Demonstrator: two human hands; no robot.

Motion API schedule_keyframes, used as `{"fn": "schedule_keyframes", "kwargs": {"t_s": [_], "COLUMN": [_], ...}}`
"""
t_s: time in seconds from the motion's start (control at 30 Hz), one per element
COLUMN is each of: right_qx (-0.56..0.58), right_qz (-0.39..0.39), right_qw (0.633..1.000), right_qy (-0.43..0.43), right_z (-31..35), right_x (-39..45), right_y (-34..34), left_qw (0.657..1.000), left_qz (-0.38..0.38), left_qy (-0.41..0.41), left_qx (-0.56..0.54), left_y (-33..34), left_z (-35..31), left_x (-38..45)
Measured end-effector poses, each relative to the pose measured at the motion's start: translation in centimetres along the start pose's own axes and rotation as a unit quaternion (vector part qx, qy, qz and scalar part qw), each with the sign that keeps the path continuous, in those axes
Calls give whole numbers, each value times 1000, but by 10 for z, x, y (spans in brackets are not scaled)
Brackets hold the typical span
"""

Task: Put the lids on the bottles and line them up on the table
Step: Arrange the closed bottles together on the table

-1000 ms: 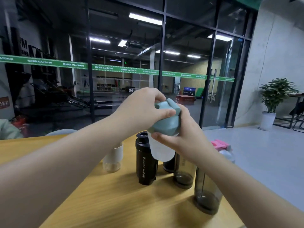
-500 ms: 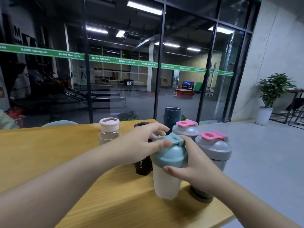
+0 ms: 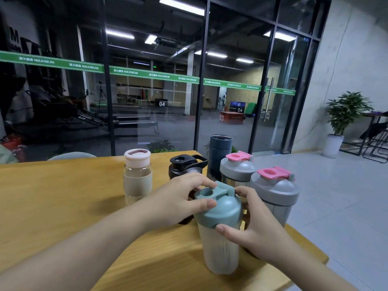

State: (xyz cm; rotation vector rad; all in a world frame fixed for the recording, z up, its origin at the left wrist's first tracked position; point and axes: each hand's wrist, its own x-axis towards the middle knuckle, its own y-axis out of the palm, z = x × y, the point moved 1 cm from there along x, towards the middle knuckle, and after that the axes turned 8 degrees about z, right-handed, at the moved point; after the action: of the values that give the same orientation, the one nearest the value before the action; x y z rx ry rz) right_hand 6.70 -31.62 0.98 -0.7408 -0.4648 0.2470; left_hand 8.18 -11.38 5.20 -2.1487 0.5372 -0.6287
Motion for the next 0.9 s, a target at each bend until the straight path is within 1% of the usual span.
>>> {"fn": "schedule_keyframes", "kwargs": {"t_s": [0.13, 0.2, 0.33, 0.43, 0.47, 0.5, 0.57, 0.67, 0.77, 0.83, 0.9], "right_qx": [-1, -14, -75, -118, -129, -137, -143, -141, -127, -117, -106], "right_qz": [1, 8, 21, 14, 10, 7, 2, 7, 2, -1, -3], "right_qw": [1000, 1000, 996, 991, 989, 988, 987, 988, 989, 990, 991], "right_qy": [7, -3, -35, -65, -69, -73, -73, -67, -68, -74, -80], "right_z": [-5, -4, 1, 4, 3, 3, 2, -1, -4, -5, -6], "right_x": [-3, -5, -7, -5, -4, -4, -4, -4, -3, -2, -1], "right_y": [0, 0, -1, 0, 0, 1, 0, 2, 5, 7, 8], "left_qw": [1000, 1000, 999, 998, 997, 997, 993, 963, 939, 924, 912], "left_qz": [11, 16, 18, 20, 10, -13, -101, -242, -322, -357, -374], "left_qy": [12, 19, 32, 46, 48, 52, 62, 59, -10, -75, -151], "left_qx": [-4, -3, -28, -47, -57, -57, -5, 100, 120, 115, 82], "left_y": [2, 2, 3, 4, 3, 1, -7, -21, -31, -35, -38], "left_z": [0, 1, 4, 8, 12, 17, 31, 55, 80, 98, 113], "left_x": [5, 6, 6, 4, 3, 2, -1, -5, -8, -7, -4]}}
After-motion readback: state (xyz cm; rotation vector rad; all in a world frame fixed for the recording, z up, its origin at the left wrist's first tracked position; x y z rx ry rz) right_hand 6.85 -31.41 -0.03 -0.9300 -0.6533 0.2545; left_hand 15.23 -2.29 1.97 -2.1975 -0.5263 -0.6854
